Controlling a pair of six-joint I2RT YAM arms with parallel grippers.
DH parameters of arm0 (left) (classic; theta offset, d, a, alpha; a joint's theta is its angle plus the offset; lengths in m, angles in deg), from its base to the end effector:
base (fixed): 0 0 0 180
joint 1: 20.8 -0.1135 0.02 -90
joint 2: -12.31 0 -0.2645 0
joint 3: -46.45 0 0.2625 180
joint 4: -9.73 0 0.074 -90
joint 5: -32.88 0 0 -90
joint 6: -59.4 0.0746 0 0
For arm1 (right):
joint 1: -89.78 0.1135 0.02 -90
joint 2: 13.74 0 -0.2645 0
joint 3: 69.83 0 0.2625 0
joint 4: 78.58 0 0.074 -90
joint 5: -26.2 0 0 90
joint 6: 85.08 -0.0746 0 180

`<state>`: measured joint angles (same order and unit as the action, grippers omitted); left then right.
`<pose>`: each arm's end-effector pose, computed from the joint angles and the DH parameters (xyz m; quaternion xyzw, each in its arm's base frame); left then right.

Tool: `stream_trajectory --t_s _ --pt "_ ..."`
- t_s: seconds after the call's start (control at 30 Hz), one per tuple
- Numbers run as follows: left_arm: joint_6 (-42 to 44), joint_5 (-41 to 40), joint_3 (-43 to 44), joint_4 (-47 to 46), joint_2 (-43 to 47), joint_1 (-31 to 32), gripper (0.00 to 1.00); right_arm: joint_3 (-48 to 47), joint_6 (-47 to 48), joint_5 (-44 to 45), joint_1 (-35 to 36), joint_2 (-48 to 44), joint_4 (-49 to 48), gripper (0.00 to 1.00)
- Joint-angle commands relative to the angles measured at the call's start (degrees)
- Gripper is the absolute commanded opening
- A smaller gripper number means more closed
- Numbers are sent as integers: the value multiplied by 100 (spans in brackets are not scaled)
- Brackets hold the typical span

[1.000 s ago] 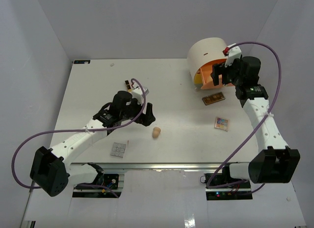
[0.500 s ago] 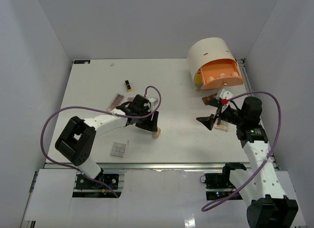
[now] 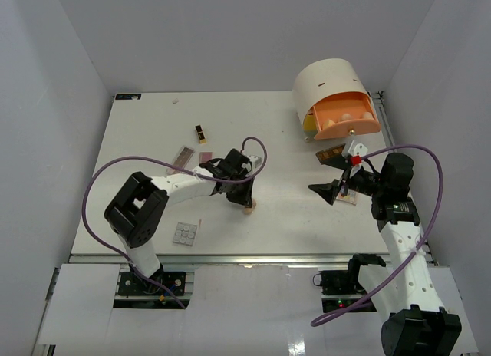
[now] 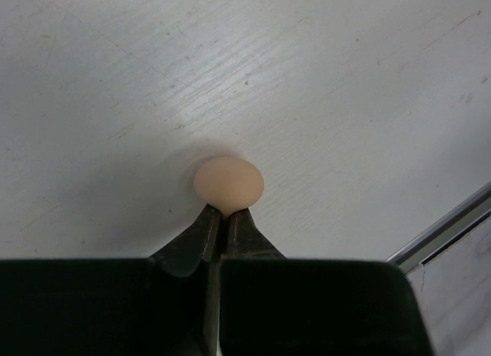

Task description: Organize the makeup

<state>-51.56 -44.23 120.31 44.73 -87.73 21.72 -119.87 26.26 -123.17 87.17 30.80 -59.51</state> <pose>0.2632 -0.2640 0.1296 0.2075 0.9402 -0.2225 0.1531 0.2044 0.0549 0.2979 -0.4133 0.6236 0.2691 0.6065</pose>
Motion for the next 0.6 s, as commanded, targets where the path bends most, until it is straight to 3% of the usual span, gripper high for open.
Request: stream_trajectory --t_s 0.0,0.1,0.13,0.2,0.23,0.57 --pt "-7 62 528 -106 339 55 5 -100 -313 352 -73 -169 -308 93" --pt "153 91 1077 -175 458 63 3 -141 -829 1523 -259 -165 -453 79" --pt "173 101 1290 -204 447 64 2 -175 -980 1851 -321 -157 -462 67" --pt "268 156 2195 -354 288 64 0 -199 -1362 2488 -448 -181 -486 29" --pt "311 188 2273 -408 192 57 0 -195 -1408 2550 -493 -196 -495 24" --pt "578 792 6322 -781 -2131 63 0 -54 -1541 2060 -790 -318 -711 22"
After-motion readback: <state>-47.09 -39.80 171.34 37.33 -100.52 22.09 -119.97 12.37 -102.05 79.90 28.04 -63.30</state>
